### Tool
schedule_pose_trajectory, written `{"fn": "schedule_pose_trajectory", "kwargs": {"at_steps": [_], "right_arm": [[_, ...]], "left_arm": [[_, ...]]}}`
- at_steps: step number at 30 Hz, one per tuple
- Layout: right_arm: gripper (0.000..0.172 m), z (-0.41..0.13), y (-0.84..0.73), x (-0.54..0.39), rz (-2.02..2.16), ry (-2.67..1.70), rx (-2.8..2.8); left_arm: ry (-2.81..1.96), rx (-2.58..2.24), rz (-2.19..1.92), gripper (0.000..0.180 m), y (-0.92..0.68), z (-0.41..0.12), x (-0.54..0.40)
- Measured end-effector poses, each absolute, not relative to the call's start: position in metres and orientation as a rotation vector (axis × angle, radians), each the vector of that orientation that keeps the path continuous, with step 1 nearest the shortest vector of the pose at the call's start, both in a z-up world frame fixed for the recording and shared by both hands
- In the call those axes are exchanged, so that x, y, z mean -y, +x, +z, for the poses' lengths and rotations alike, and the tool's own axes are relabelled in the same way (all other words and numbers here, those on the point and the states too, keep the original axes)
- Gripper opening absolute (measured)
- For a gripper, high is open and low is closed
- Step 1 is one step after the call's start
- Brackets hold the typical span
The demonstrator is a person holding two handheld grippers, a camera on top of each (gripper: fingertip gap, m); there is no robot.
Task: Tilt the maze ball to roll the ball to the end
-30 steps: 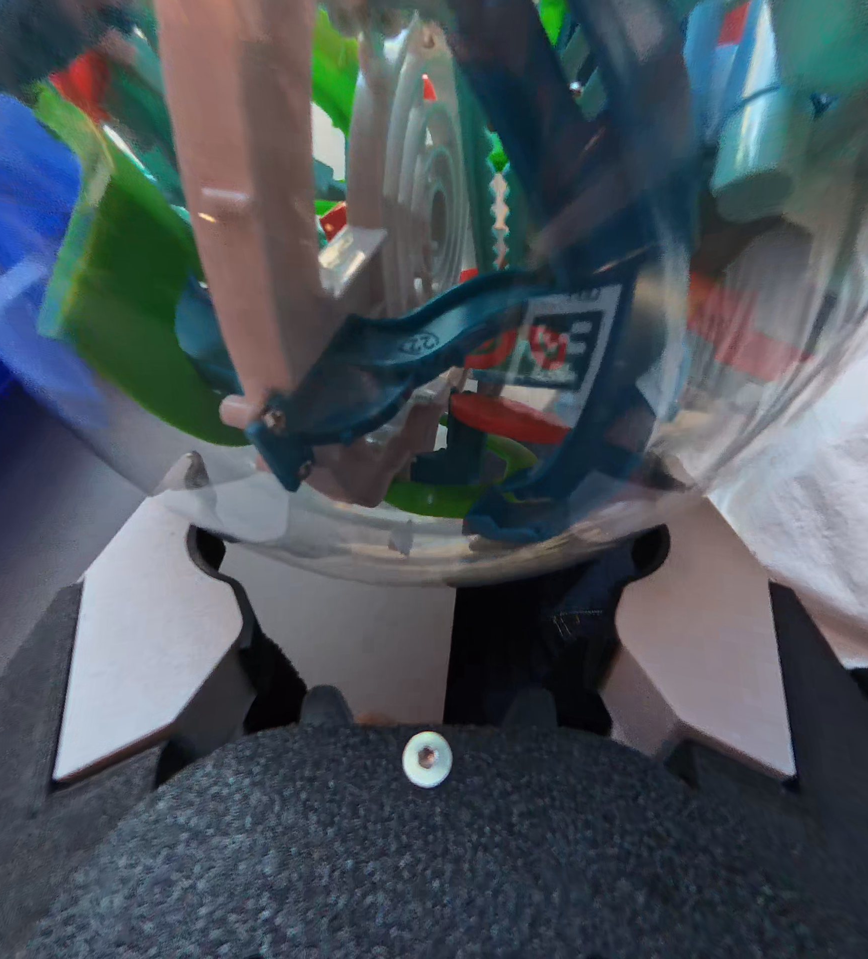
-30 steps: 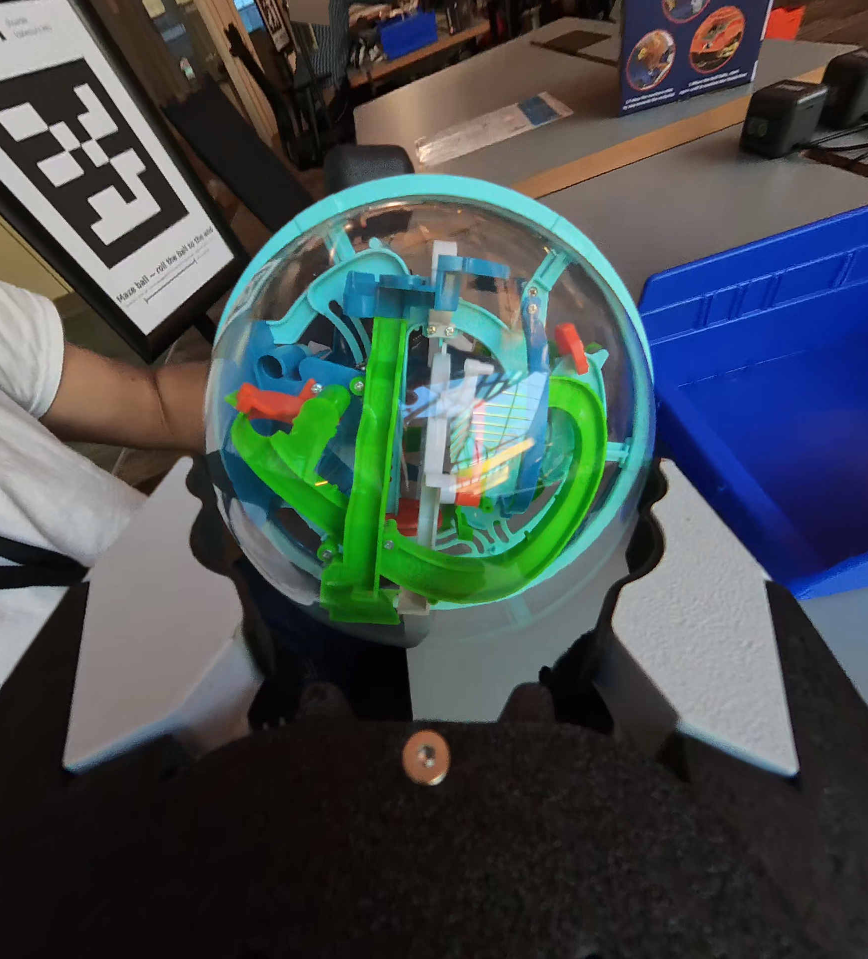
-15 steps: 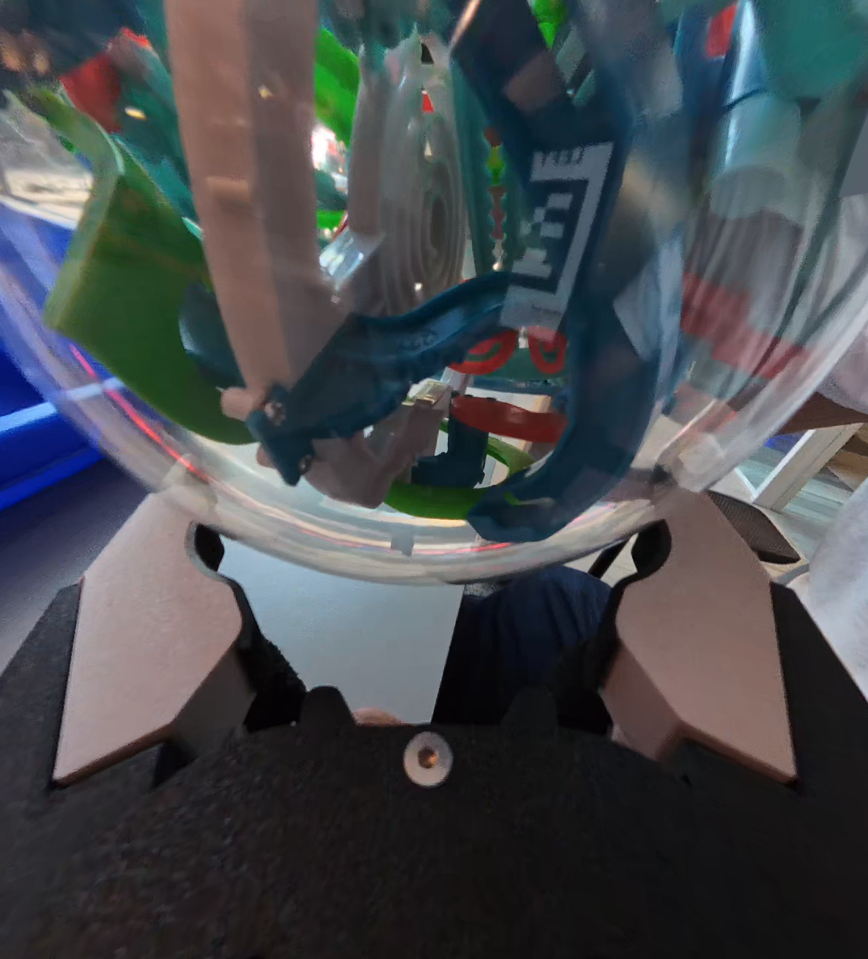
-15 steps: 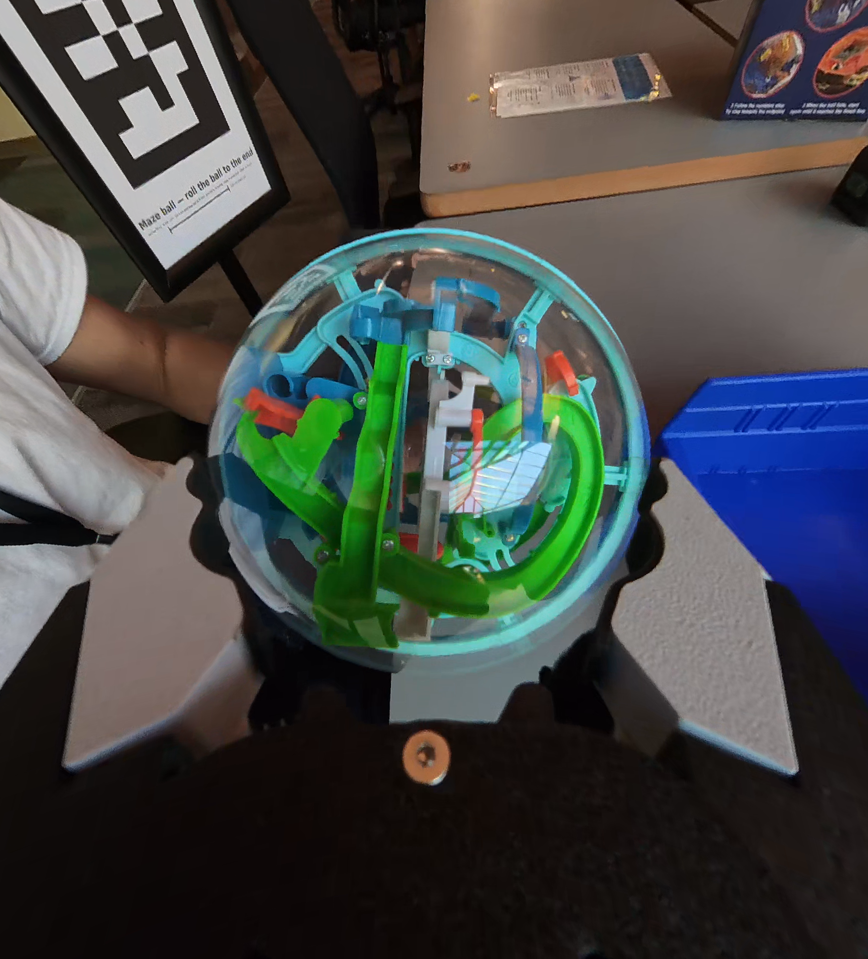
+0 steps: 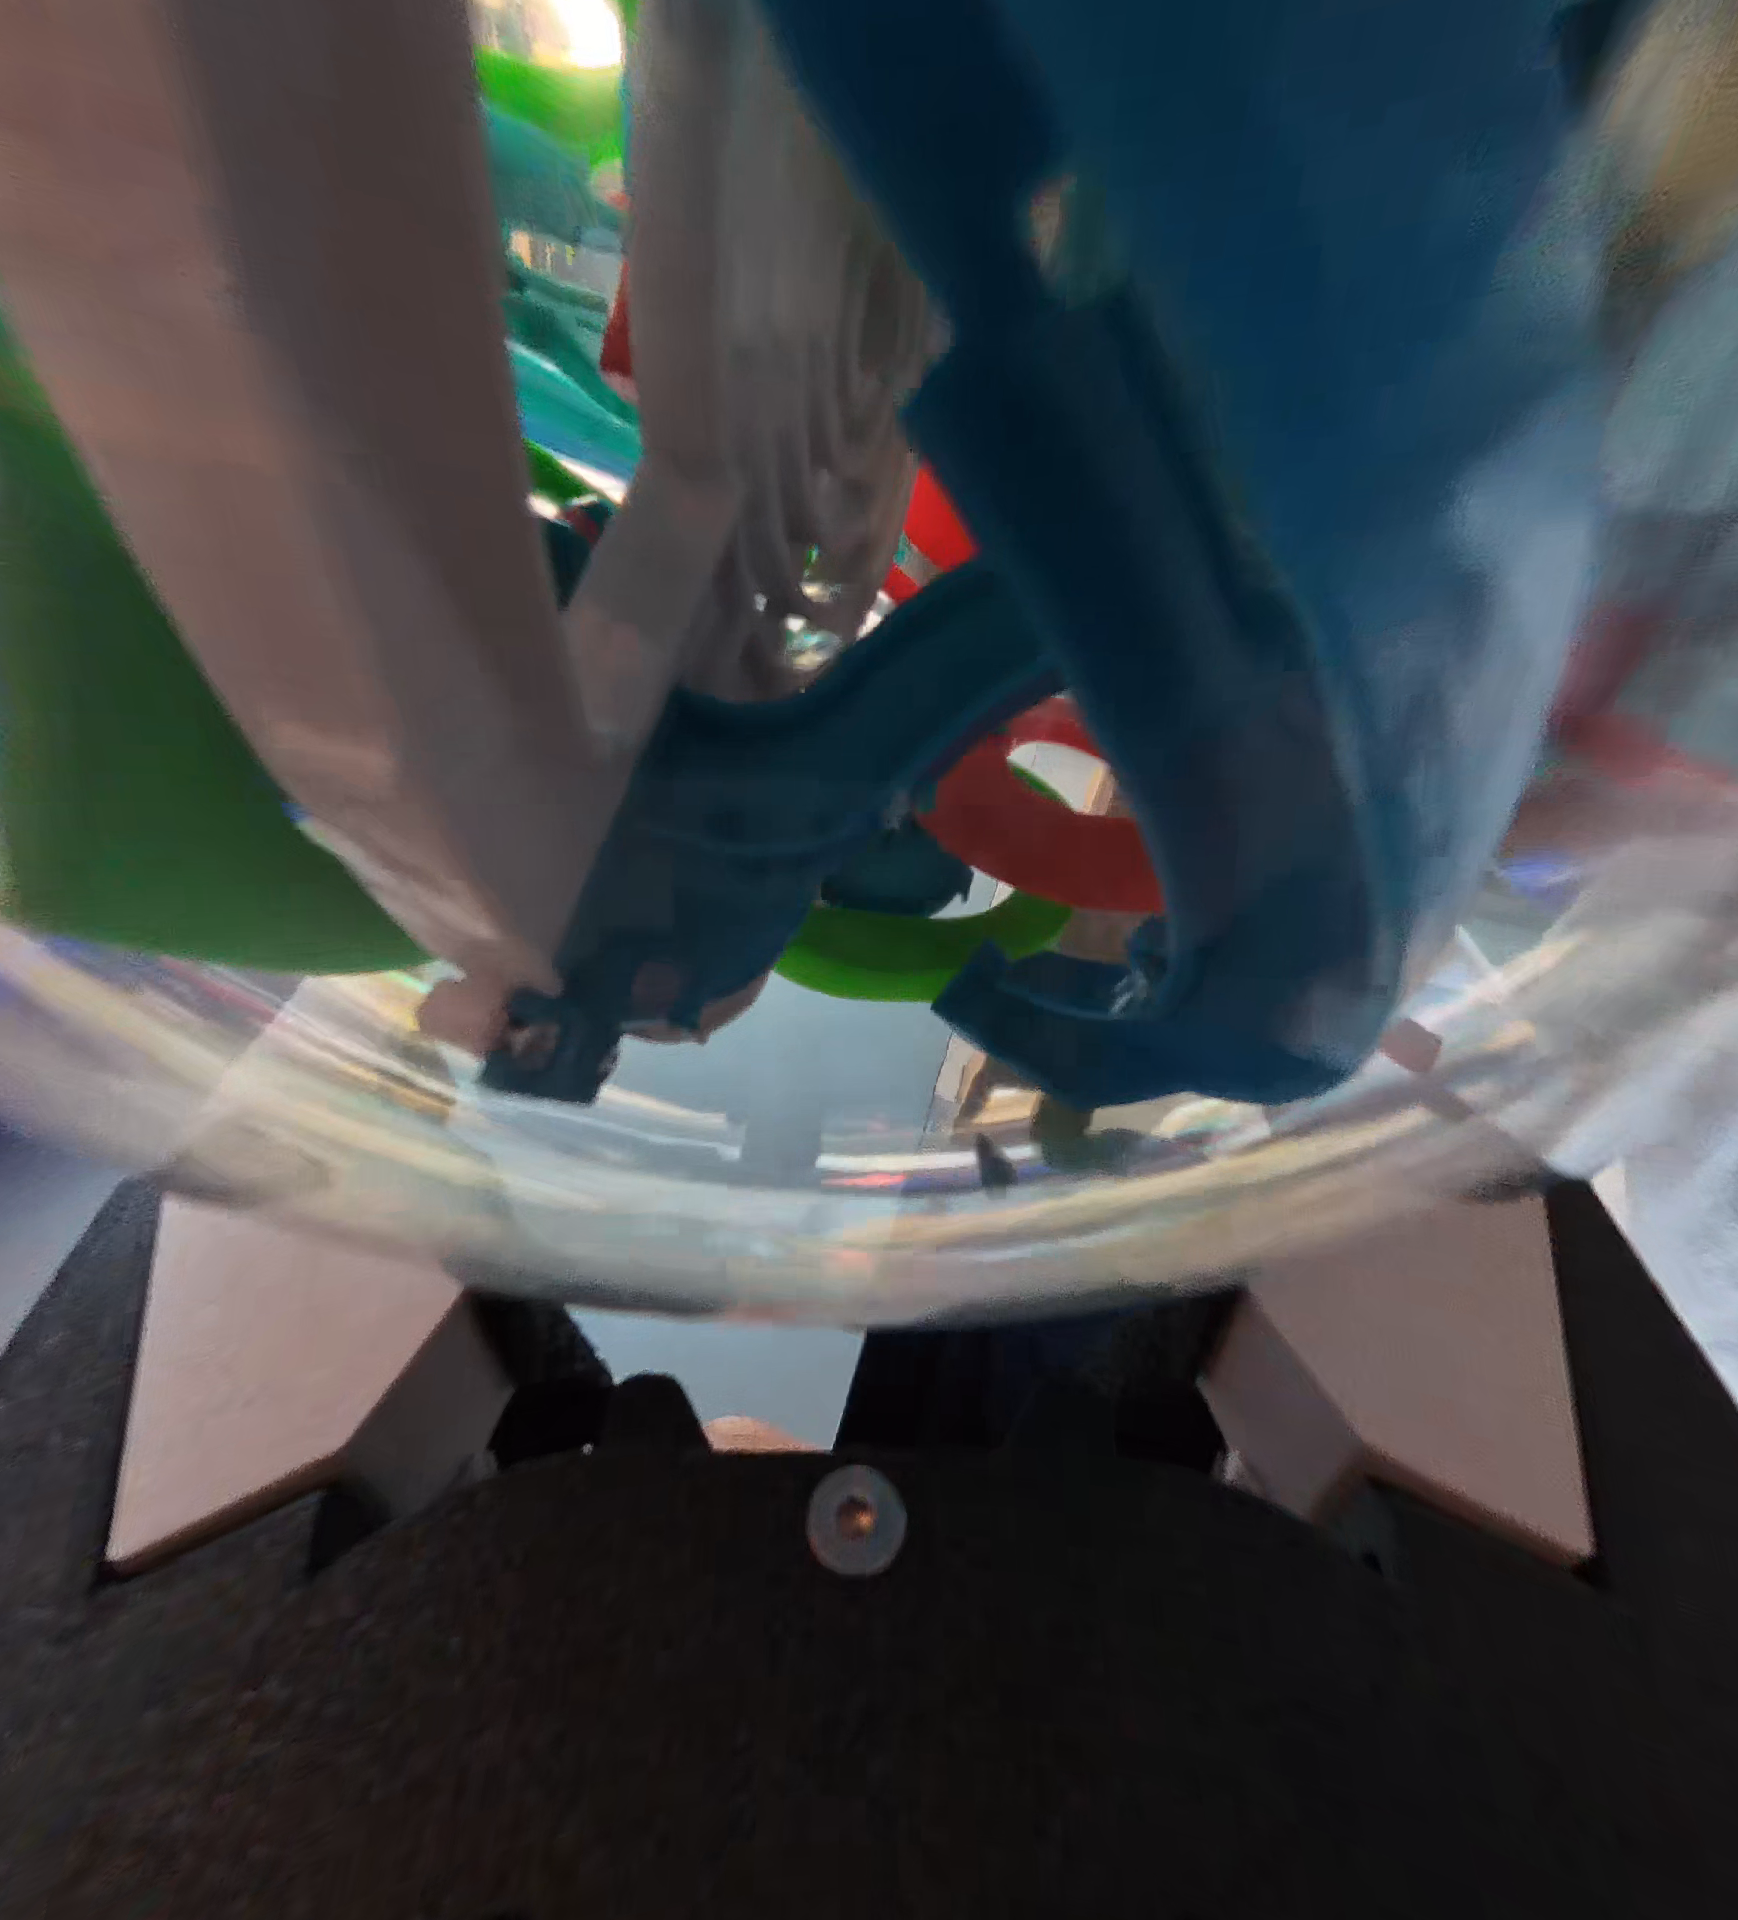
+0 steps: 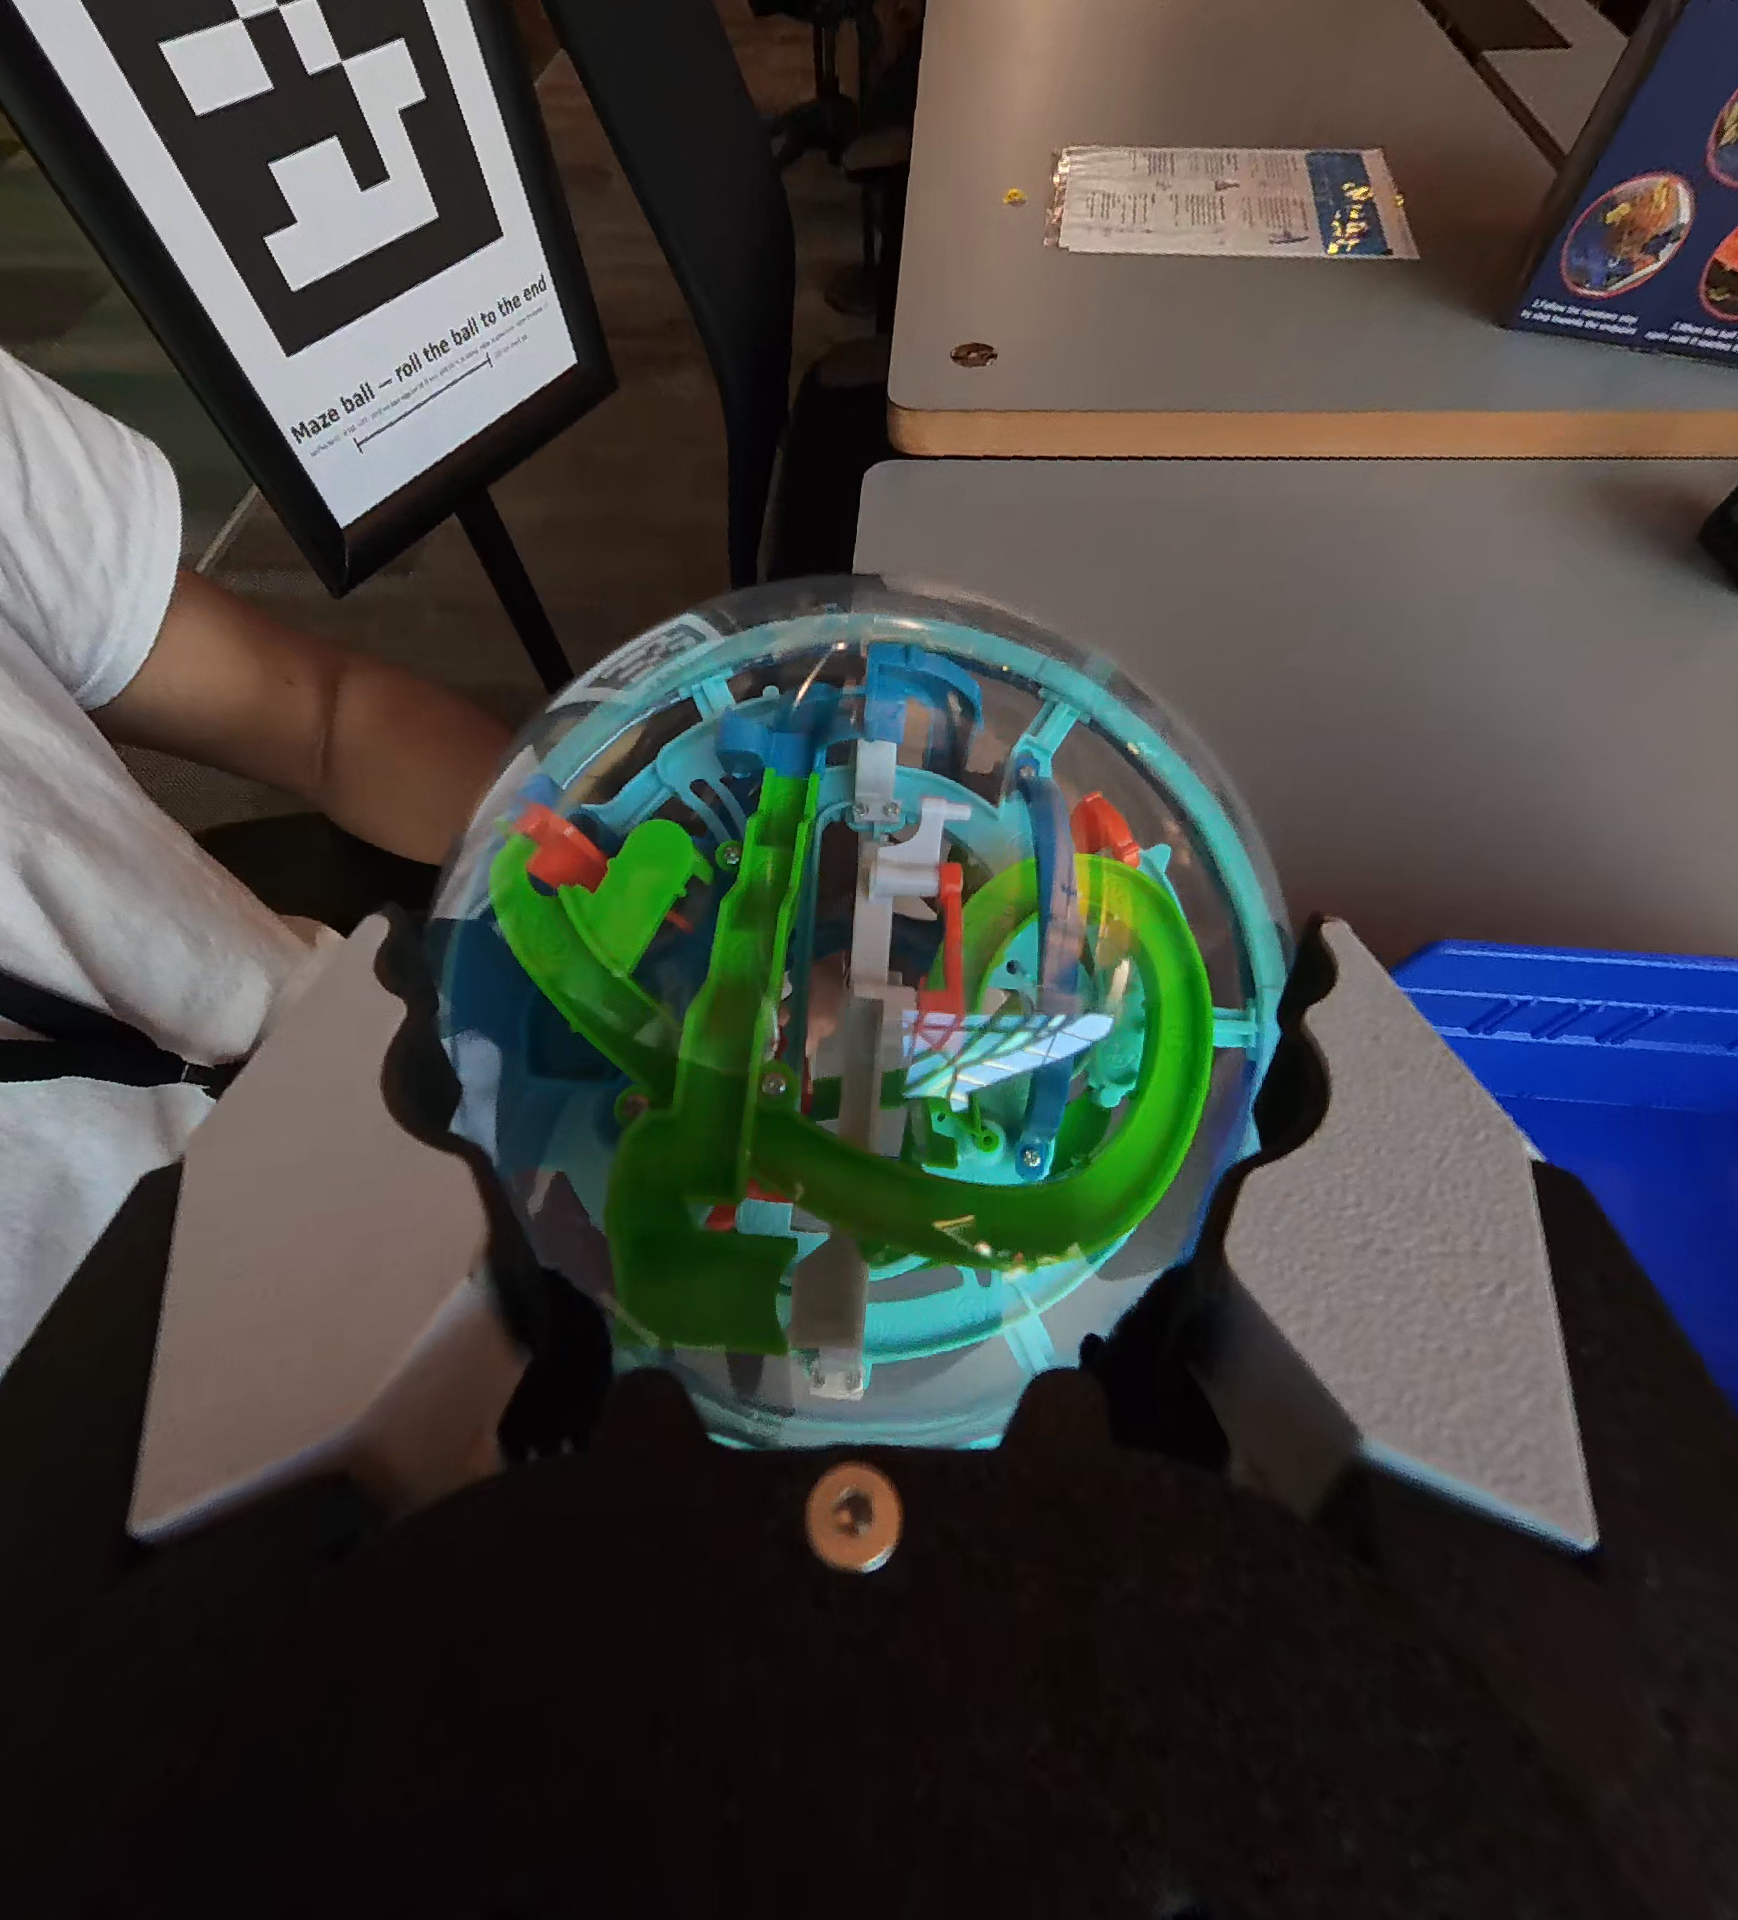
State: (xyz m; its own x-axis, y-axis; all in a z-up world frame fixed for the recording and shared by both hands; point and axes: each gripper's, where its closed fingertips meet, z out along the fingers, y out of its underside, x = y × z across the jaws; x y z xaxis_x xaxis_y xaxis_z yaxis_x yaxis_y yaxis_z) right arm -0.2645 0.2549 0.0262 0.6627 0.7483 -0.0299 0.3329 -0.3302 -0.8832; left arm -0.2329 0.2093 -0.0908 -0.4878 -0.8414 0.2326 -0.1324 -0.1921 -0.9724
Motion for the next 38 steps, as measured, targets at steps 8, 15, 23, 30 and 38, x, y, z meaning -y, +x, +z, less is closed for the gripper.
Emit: {"fn": "schedule_pose_trajectory", "kwargs": {"at_steps": [8,15,23,30,38], "right_arm": [[0.154,0.03,-0.272,-0.262,0.522,-1.97,0.849],[0.154,0.044,-0.284,-0.267,0.443,-2.003,0.872],[0.154,0.053,-0.301,-0.268,0.357,-2.061,0.93],[0.154,0.051,-0.308,-0.274,0.347,-2.119,0.966],[0.154,0.053,-0.315,-0.275,0.32,-2.119,0.99]], "left_arm": [[-1.112,-1.514,-1.793,0.157,-0.236,-0.085,-0.21],[-0.999,-1.445,-1.863,0.157,-0.237,-0.065,-0.209],[-0.915,-1.377,-1.908,0.154,-0.241,-0.052,-0.206],[-0.906,-1.318,-1.939,0.157,-0.242,-0.05,-0.206],[-0.873,-1.296,-1.942,0.154,-0.245,-0.045,-0.208]]}}
